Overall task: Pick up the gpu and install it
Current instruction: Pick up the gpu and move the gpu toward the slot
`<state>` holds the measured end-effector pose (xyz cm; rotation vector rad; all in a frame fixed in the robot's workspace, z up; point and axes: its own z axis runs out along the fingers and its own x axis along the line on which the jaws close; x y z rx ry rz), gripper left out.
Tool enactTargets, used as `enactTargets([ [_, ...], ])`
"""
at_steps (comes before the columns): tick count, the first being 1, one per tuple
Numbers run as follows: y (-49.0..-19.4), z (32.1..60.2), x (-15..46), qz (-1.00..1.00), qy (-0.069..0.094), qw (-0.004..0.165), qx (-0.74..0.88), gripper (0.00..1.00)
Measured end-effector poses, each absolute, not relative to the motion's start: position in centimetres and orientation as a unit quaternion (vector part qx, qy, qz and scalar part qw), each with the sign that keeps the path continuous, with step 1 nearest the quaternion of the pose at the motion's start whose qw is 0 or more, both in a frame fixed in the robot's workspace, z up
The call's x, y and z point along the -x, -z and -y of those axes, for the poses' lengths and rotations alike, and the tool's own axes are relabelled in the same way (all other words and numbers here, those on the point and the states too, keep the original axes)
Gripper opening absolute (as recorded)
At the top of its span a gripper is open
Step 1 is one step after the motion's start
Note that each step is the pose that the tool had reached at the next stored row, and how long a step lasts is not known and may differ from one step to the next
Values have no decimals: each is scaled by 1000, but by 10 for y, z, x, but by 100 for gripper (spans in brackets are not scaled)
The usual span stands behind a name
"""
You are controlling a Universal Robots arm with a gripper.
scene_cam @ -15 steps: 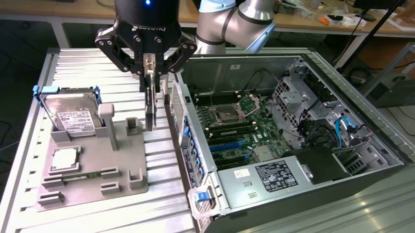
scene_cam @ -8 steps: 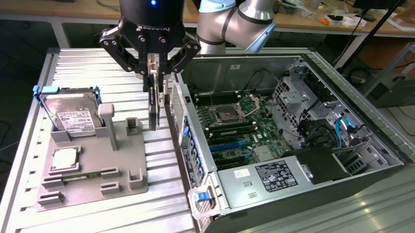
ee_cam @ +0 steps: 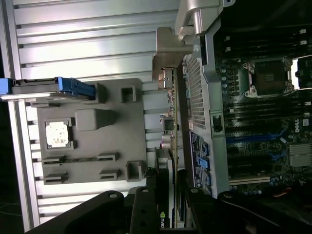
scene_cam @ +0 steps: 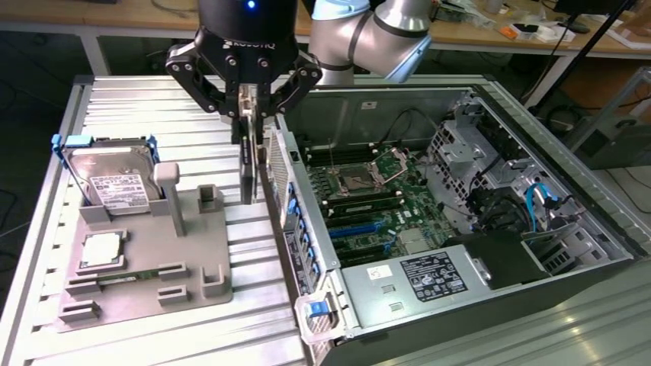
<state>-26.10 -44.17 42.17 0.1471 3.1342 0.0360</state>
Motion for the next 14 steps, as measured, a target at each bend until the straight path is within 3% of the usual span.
enactTargets([
  [14, -422, 442, 250, -999, -11, 2, -47, 27],
])
